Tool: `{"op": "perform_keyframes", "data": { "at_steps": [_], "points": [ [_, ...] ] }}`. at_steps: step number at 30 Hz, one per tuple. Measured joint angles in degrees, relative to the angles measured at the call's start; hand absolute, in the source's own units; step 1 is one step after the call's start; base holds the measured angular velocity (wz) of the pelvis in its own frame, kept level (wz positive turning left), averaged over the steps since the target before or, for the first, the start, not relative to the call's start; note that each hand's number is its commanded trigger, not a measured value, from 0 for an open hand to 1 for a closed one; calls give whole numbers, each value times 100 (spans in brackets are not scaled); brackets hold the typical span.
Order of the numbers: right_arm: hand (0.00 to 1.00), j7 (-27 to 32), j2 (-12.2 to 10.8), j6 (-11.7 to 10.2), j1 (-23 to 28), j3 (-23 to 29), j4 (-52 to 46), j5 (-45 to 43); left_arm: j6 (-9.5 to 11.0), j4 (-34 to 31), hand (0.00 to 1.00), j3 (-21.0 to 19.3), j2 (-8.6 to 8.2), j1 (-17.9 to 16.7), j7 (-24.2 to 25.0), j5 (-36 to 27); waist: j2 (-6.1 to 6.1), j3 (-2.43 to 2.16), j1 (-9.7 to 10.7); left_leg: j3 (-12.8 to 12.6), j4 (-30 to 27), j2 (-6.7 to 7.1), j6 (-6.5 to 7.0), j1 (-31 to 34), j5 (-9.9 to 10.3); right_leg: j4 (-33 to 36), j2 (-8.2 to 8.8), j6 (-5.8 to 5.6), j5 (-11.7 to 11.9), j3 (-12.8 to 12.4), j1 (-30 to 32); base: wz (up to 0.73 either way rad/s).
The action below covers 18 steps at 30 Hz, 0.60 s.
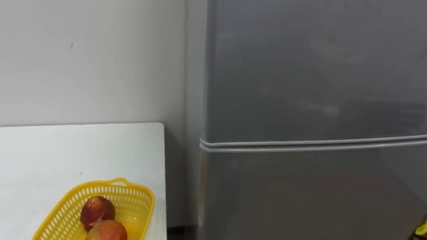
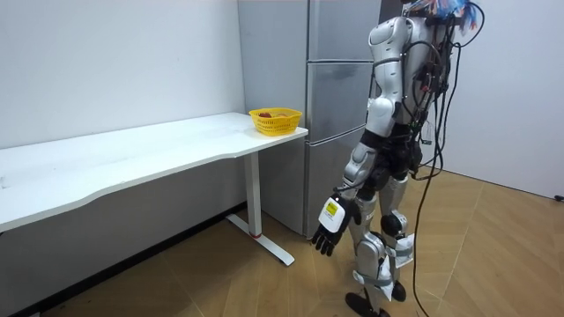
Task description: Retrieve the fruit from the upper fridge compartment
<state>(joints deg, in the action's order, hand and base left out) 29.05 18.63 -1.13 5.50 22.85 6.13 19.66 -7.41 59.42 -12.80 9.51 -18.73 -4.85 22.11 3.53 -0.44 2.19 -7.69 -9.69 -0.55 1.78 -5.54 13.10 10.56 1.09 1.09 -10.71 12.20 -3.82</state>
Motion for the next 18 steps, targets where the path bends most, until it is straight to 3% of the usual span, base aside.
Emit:
{"op": "perform_keyframes", "data": {
  "at_steps": [3,7,13,18],
  "points": [
    [0,57,-106,148,77,-1,22,1,-99,-12,0,1,-1,-25,17,4,-21,18,56,-6,9,0,0,0,0,3,-2,-1,-2,-18,14,-1],
    [0,87,-125,149,155,-19,637,-28,-131,-116,0,2,14,-24,16,5,-3,2,77,-16,5,1,0,-26,0,2,-7,-2,-4,-42,-9,0],
    [0,20,-185,246,229,-124,1516,-20,-238,-136,0,4,8,-66,14,-3,17,12,49,-42,10,0,0,-99,-1,-8,-13,-2,-4,-84,-67,-2],
    [0,-169,-397,253,287,-301,2531,-33,-252,-157,0,6,-5,-75,63,-7,-9,14,55,-37,12,1,1,-104,0,-91,-20,-15,10,-76,-107,2]
  ]
}}
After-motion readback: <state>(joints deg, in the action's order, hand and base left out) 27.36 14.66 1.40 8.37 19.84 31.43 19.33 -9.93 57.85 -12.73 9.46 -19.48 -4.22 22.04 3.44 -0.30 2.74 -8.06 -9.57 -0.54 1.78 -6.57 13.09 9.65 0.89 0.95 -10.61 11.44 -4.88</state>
